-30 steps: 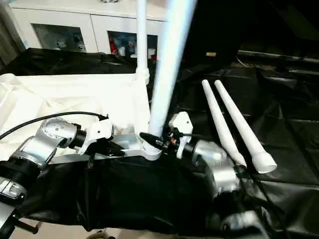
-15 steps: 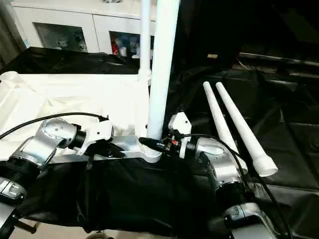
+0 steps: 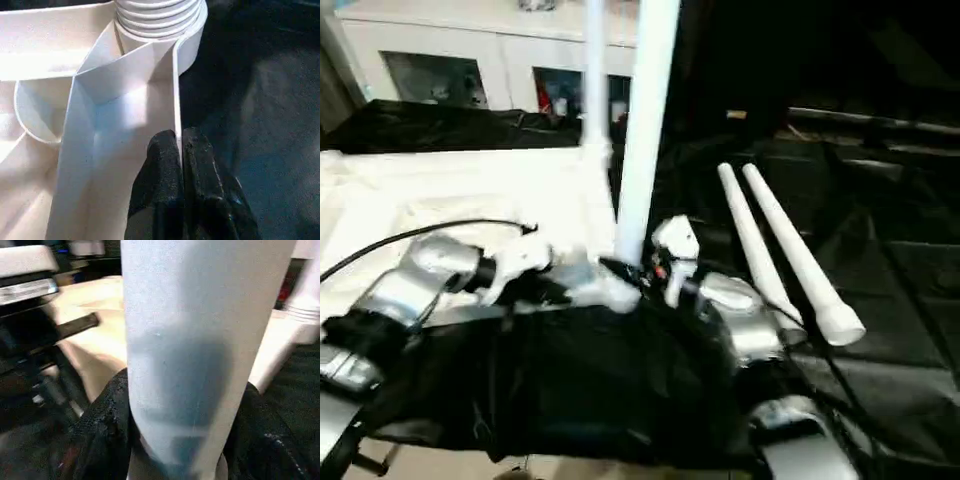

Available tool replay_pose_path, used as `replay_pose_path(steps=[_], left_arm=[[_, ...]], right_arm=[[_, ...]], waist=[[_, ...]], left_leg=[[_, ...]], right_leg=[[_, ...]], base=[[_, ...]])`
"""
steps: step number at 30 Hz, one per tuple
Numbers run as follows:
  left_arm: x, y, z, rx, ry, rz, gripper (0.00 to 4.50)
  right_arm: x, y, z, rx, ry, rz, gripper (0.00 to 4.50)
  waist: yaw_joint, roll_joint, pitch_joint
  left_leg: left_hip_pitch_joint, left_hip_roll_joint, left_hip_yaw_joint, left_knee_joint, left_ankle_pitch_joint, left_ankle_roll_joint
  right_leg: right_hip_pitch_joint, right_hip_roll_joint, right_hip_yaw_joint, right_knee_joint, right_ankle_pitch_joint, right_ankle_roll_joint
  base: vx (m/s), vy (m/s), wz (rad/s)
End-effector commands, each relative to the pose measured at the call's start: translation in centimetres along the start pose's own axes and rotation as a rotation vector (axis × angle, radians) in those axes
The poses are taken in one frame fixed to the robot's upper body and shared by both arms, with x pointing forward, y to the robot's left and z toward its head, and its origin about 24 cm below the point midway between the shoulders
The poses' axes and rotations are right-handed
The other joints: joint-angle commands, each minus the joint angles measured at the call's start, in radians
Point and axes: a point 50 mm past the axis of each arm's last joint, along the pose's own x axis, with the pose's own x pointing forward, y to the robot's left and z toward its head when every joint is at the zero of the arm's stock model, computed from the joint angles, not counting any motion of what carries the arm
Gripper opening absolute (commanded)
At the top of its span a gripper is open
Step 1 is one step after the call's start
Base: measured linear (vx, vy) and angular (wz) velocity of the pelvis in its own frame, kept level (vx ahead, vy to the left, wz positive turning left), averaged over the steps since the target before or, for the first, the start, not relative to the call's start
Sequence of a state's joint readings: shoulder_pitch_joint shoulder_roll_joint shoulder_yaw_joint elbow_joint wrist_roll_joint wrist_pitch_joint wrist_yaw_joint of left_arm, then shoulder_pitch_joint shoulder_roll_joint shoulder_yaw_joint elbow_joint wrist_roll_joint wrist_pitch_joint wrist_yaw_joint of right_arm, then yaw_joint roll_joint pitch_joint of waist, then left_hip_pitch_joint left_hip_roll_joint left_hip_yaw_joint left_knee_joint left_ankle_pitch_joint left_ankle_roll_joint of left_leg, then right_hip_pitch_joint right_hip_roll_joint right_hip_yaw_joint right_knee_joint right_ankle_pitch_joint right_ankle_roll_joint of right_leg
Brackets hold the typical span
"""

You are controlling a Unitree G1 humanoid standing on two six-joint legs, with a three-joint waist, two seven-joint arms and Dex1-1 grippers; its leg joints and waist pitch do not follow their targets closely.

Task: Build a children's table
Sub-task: Insert table leg to table base, then rotate leg to tighten

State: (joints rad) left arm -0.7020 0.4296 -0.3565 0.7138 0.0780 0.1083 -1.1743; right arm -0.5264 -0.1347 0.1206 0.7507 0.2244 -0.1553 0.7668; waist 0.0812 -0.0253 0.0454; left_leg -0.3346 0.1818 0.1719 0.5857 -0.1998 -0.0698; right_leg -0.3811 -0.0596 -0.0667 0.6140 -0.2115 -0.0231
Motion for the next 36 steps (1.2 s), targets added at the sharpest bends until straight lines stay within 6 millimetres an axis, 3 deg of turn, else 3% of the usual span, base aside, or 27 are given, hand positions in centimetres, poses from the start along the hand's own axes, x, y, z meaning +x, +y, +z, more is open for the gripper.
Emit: replay_pose_path(steps=[1, 5, 6, 10, 13, 17, 20, 31, 33, 36], left_arm=[[-1.0, 1.3, 1.3, 0.02, -0.004, 0.075, 0.0], [-0.4, 1.9, 2.0, -0.018, 0.008, 0.153, 0.0], [0.6, 2.4, 2.5, -0.05, 0.031, 0.232, 0.0], [2.4, 2.6, 3.2, -0.087, 0.06, 0.334, 0.0], [3.5, 2.4, 3.8, -0.116, 0.047, 0.366, 0.0], [4.2, 2.2, 4.3, -0.121, 0.039, 0.377, 0.0], [4.2, 2.3, 4.1, -0.123, 0.045, 0.395, 0.0], [3.9, 2.5, 3.7, -0.131, 0.055, 0.407, 0.0], [3.9, 2.5, 3.6, -0.127, 0.051, 0.4, 0.0], [3.8, 2.5, 3.8, -0.112, 0.026, 0.386, 0.0]], right_arm=[[-2.2, -0.3, -5.2, 0.121, 0.242, -0.153, 1.9], [-0.8, -0.1, -5.6, 0.138, 0.278, -0.302, 1.9], [0.6, -0.2, -5.7, 0.184, 0.311, -0.465, 1.9], [2.6, 0.2, -5.0, 0.254, 0.335, -0.636, 1.9], [3.6, 0.7, -4.6, 0.28, 0.341, -0.693, 1.9], [4.4, 0.9, -3.8, 0.226, 0.335, -0.711, 1.9], [4.6, 1.0, -3.7, 0.221, 0.328, -0.726, 1.9], [4.7, 1.2, -3.9, 0.209, 0.336, -0.712, 1.89], [5.0, 1.3, -3.5, 0.189, 0.318, -0.686, 2.45], [5.2, 1.2, -3.0, 0.191, 0.282, -0.667, 2.69]], waist=[[-0.006, 0.02, -0.036], [-0.015, 0.023, -0.034], [-0.021, 0.031, -0.034], [-0.028, 0.033, -0.034], [-0.023, 0.027, -0.038], [-0.021, 0.027, -0.042], [-0.02, 0.025, -0.044], [-0.022, 0.028, -0.038], [-0.023, 0.027, -0.036], [-0.024, 0.025, -0.037]], left_leg=[[0.005, 0.058, -0.035, -0.096, -0.389, -0.034], [0.009, 0.056, -0.034, -0.097, -0.415, -0.049], [0.011, 0.055, -0.035, -0.097, -0.426, -0.059], [0.013, 0.052, -0.036, -0.095, -0.444, -0.062], [0.011, 0.051, -0.029, -0.093, -0.41, -0.049], [0.007, 0.052, -0.026, -0.094, -0.366, -0.045], [0.004, 0.049, -0.023, -0.093, -0.34, -0.032], [0.005, 0.052, -0.028, -0.101, -0.385, -0.036], [0.005, 0.052, -0.029, -0.102, -0.398, -0.036], [0.0, 0.052, -0.031, -0.103, -0.398, -0.032]], right_leg=[[0.019, -0.104, 0.061, -0.109, -0.487, -0.141], [0.012, -0.1, 0.062, -0.107, -0.469, -0.153], [0.01, -0.099, 0.062, -0.106, -0.459, -0.158], [0.007, -0.098, 0.061, -0.108, -0.454, -0.158], [0.009, -0.097, 0.066, -0.104, -0.383, -0.169], [0.014, -0.095, 0.066, -0.095, -0.288, -0.184], [0.02, -0.095, 0.068, -0.095, -0.267, -0.182], [0.014, -0.097, 0.067, -0.107, -0.373, -0.153], [0.012, -0.097, 0.067, -0.109, -0.391, -0.149], [0.014, -0.1, 0.067, -0.111, -0.407, -0.141]], base=[[0.0, 0.0, 0.0], [0.0, 0.0, 0.0], [0.0, 0.0, 0.0], [0.0, 0.0, 0.0], [0.0, 0.0, 0.0], [0.0, 0.0, 0.0], [0.0, 0.0, 0.0], [0.0, 0.0, 0.0], [0.0, 0.0, 0.0], [0.0, 0.0, 0.0]])
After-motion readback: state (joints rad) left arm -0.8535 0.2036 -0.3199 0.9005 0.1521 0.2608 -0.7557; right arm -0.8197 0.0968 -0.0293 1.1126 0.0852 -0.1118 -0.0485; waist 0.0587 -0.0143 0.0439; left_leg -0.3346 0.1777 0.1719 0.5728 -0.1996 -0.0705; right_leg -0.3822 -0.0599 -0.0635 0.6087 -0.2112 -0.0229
